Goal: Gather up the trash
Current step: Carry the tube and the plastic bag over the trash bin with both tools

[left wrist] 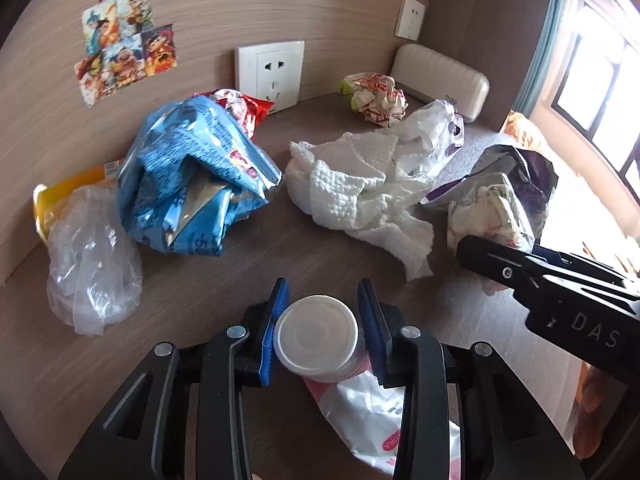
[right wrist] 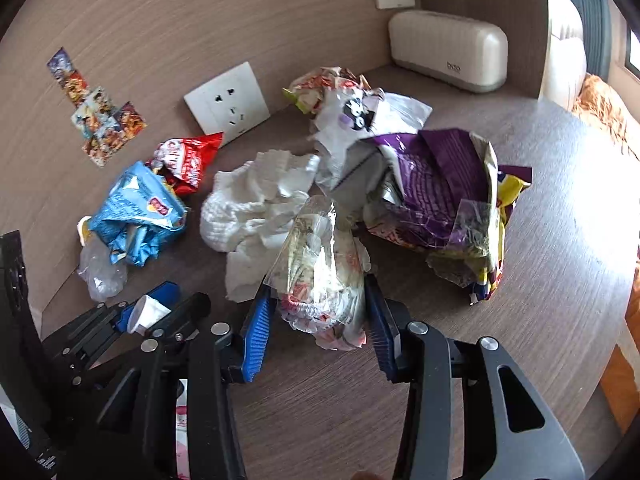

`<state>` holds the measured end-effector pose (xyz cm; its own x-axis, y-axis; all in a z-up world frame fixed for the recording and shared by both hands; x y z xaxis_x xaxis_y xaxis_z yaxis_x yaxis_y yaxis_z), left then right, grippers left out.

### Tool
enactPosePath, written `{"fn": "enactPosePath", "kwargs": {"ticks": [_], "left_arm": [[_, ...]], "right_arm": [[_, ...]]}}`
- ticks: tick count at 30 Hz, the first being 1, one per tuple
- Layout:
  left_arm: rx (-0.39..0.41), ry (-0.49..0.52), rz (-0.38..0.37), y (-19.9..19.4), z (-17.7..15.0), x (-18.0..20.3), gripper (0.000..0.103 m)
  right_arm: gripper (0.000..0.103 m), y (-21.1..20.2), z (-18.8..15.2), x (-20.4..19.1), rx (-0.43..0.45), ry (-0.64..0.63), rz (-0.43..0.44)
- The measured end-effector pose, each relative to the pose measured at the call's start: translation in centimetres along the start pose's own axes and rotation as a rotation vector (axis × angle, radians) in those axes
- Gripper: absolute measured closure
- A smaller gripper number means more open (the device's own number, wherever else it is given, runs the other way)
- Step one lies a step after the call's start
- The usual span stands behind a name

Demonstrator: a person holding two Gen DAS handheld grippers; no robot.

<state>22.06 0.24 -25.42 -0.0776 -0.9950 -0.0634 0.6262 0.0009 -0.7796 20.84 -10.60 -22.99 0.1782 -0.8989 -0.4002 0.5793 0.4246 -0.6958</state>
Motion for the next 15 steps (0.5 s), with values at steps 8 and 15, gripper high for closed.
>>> {"fn": "enactPosePath", "kwargs": {"ticks": [8,15], "left_arm": [[0.001,-0.037,0.019,-3.1,-0.3,-1.5,0.074],[0.046,0.01,0.031,-6.0,0.1,1.2,0.074]], "right_arm": [[0.057,-4.5,0.8,-1.9,0.039,-0.048,0.082],[0.057,-9.3,0.6,-1.2,0.084,-0.062,0.104]]}}
Point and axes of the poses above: each gripper's, at about its wrist camera, not at the fingertips, and y roughly the way its jaws point, x to its right, z to its top, the point moved 7 cm from there along y, roughly the way its jaws point, and after that the axes turned 14 degrees about z, right-handed, at the moved point
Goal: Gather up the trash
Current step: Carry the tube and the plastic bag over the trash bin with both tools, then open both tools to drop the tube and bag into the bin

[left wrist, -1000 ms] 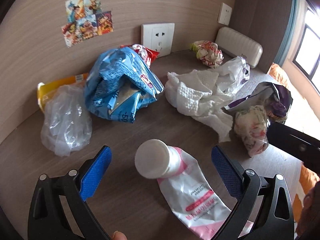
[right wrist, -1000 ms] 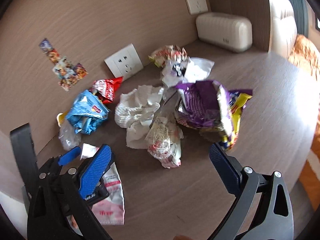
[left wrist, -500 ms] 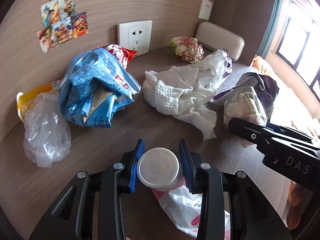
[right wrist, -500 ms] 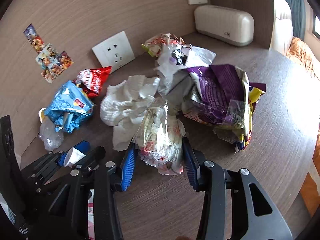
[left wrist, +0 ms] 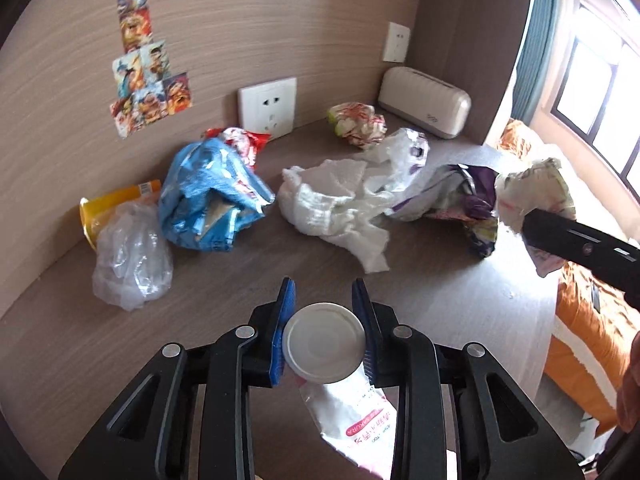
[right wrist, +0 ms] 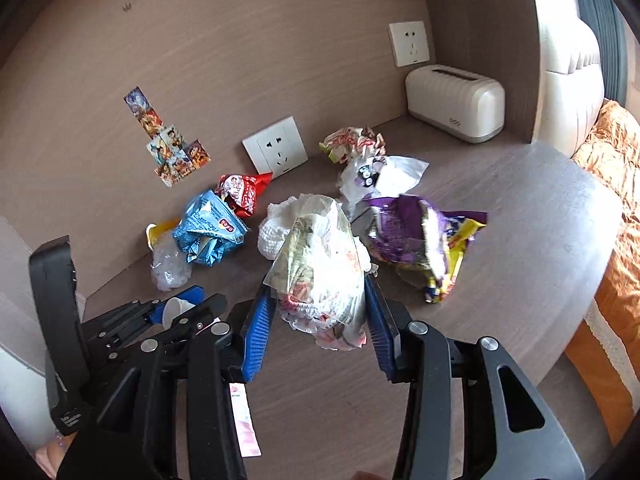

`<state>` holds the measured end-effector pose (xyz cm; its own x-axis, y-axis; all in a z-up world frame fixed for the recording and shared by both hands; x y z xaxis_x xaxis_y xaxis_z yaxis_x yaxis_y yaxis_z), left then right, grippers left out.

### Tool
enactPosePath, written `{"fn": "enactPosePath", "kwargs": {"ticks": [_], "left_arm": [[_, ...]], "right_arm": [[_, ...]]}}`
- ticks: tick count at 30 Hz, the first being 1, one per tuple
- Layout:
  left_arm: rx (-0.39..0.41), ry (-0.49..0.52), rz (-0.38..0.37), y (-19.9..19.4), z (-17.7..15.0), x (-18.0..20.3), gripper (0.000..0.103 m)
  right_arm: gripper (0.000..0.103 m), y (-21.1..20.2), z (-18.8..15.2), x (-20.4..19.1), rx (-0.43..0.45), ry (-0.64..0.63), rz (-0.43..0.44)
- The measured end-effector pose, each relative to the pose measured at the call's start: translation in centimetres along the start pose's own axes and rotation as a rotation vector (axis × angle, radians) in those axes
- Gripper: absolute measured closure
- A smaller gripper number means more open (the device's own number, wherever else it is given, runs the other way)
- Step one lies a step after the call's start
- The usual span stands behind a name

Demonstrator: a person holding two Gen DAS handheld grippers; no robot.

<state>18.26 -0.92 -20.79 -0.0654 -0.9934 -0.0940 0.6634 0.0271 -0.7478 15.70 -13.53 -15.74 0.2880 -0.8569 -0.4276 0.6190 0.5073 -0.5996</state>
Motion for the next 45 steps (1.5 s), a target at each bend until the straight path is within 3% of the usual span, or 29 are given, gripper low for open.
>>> {"fn": "enactPosePath", "kwargs": {"ticks": [9,18,23,27,34,39,45], "left_arm": [[0.037,0.074,-0.093,-4.6,0.2,7.9,0.074],[0.053,0.261,-0.286,-8.3,-1.8,22.0,0.074],[0.029,0.368,-0.403,-9.7,-4.2,29.9,0.074],[0.0,0.446,-0.453,-9.8,-6.6,35.0,0.074],[-0.064,0.57,-0.513,-8.0,-11.5,42.2,0.074],[-0.123,0.633,-0.53,-3.9,-15.1,45.7,0.074],[-0.204,0.691,-0.559,2.4,-20.5,49.0,0.074]], "right_arm": [[0.057,-8.2,-1.7,5.0,0.058,0.03,-0.094],[0.057,-16.1,-6.6,13.6,0.088,0.187,-0.247],[0.057,-20.2,-9.5,17.9,0.115,0.28,-0.333],[0.057,-22.4,-11.6,20.8,0.13,0.358,-0.385],[0.057,-23.9,-16.5,26.3,0.113,0.496,-0.437],[0.057,-23.1,-20.1,30.0,0.079,0.566,-0.461],[0.057,-19.3,-25.2,35.5,-0.001,0.627,-0.464]]}}
Point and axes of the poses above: each gripper's, at about its wrist camera, not at the fingertips, and y roughly the way its jaws point, x to its right, z to its top, the point moved 7 cm from there along y, roughly the way its jaws point, and after that the axes turned 14 degrees about z, right-handed, at the moved point
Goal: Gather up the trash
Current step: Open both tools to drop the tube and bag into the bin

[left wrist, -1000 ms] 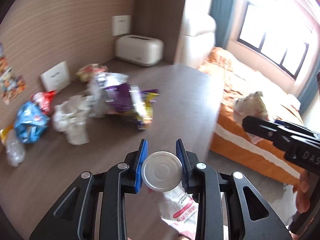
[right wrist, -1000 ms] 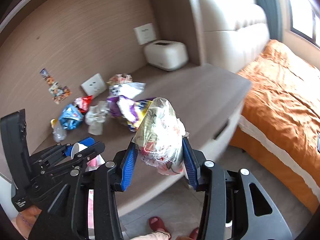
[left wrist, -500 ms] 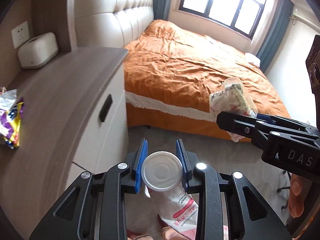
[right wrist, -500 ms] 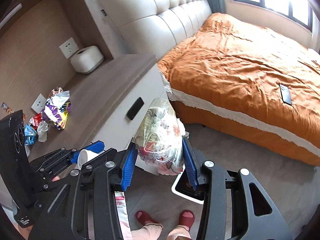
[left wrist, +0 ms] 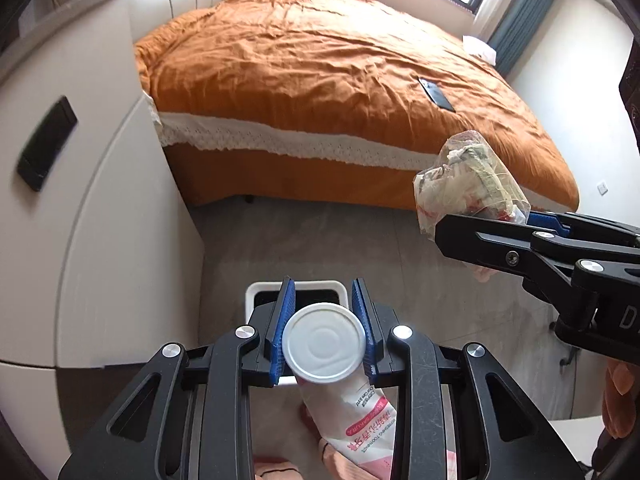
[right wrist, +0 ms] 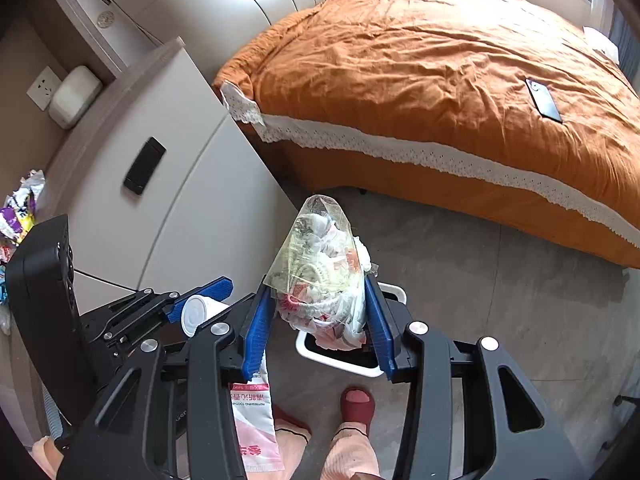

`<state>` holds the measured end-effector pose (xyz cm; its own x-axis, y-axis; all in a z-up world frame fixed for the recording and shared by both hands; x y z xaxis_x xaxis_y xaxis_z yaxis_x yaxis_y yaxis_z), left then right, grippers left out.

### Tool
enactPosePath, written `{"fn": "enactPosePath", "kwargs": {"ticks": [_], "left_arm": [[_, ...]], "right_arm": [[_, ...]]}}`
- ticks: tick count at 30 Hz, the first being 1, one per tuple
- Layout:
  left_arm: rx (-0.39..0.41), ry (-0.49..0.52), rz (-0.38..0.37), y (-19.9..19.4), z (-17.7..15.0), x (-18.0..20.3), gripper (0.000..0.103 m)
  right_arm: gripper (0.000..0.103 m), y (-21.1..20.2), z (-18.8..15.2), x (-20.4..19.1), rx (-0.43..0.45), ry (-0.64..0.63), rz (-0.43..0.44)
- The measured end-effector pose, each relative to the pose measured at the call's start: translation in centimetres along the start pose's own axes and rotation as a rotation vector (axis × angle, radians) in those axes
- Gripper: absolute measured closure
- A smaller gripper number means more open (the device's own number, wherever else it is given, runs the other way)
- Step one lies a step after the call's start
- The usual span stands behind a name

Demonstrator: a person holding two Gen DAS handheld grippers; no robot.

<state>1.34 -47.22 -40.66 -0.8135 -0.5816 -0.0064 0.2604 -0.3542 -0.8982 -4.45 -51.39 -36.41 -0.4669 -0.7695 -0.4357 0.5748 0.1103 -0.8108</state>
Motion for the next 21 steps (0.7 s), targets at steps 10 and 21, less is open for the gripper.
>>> {"fn": "enactPosePath", "kwargs": {"ticks": [10,21], "left_arm": [[-0.117,0.0,-0.092,12.2,-4.9,1.1,0.005],[-0.176,-0.042,-0.051,14.6,-6.3,-0.4,0.005]], "right_arm": [[0.004,11.0,-3.2,7.0,-0.12,0.092,0.036],[0.004,12.8,-4.9,9.5,-0.176,0.165,0.026]]}}
Point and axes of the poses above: each gripper's, at about its wrist camera, not at the fingertips, and y roughly the way its jaws point, x to its right, z to its top, the point moved 7 cm from there along y, roughly the way its jaws point, and after that the axes turned 14 degrees about z, right-handed, at the moved point
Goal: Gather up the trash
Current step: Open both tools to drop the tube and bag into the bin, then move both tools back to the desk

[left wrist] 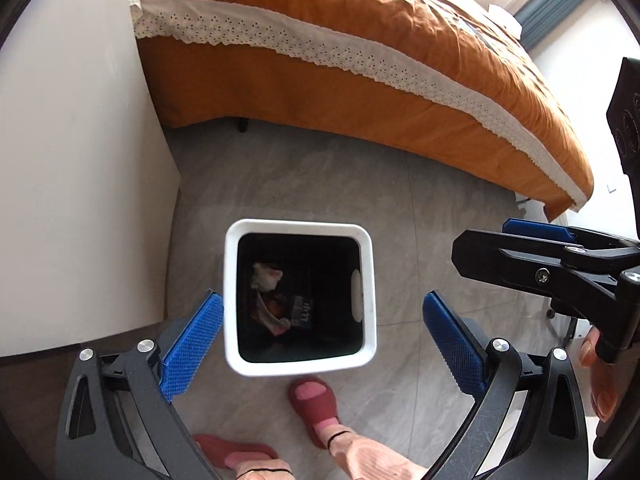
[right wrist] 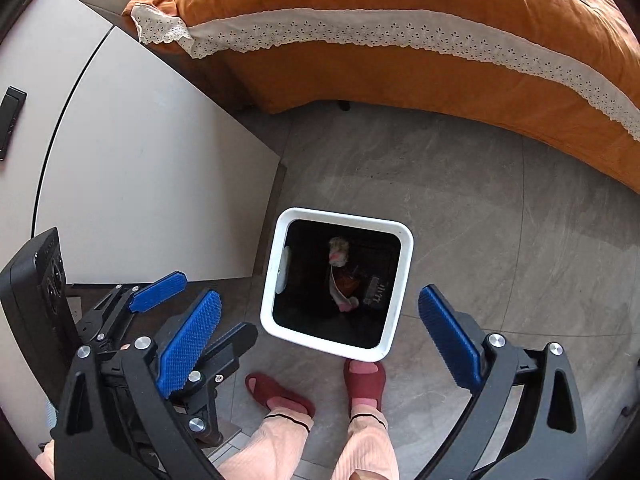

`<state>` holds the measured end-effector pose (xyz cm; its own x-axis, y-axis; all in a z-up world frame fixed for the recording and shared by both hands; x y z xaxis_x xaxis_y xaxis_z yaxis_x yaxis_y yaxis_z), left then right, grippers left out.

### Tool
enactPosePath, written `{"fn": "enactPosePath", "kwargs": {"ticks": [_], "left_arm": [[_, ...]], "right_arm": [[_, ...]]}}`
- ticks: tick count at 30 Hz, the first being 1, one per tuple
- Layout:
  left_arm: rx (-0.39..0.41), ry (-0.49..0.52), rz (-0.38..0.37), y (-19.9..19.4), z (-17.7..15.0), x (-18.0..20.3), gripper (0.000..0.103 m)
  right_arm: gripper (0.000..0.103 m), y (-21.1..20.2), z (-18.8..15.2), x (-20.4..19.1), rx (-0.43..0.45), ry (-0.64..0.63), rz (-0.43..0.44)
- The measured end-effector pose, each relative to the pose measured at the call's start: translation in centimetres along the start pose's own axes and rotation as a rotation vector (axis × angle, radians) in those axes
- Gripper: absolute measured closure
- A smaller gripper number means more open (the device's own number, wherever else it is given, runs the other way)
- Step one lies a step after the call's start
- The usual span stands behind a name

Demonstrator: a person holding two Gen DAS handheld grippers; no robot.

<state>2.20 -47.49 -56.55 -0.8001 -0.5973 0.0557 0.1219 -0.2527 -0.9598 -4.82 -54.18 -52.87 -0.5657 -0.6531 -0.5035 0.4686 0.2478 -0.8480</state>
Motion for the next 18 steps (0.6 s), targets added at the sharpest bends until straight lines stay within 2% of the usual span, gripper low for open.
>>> {"fn": "enactPosePath", "kwargs": {"ticks": [9,18], "left_arm": [[0.043,-0.038,0.047,-4.7,0.6,-1.4,0.005],[0.14,-0.103,0.065,-14.6,1.7,-2.1,0.005]], "right_arm": [[0.004,-2.2,-0.1,-3.5,0.017,-0.049,0.01],[0.004,-9.2,-0.3,-9.6,0.089,-0.123,0.061]]}}
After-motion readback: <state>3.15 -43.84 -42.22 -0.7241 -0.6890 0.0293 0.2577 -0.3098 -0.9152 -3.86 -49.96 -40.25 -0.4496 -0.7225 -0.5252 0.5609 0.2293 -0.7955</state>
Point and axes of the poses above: each gripper's, at about its wrist camera, not at the fingertips, and y roughly the way its jaws point, x to its right, z to its top, the point moved 7 cm from there along y, roughly the way its jaws point, and after that the axes turned 14 degrees about z, right-handed, at the moved point
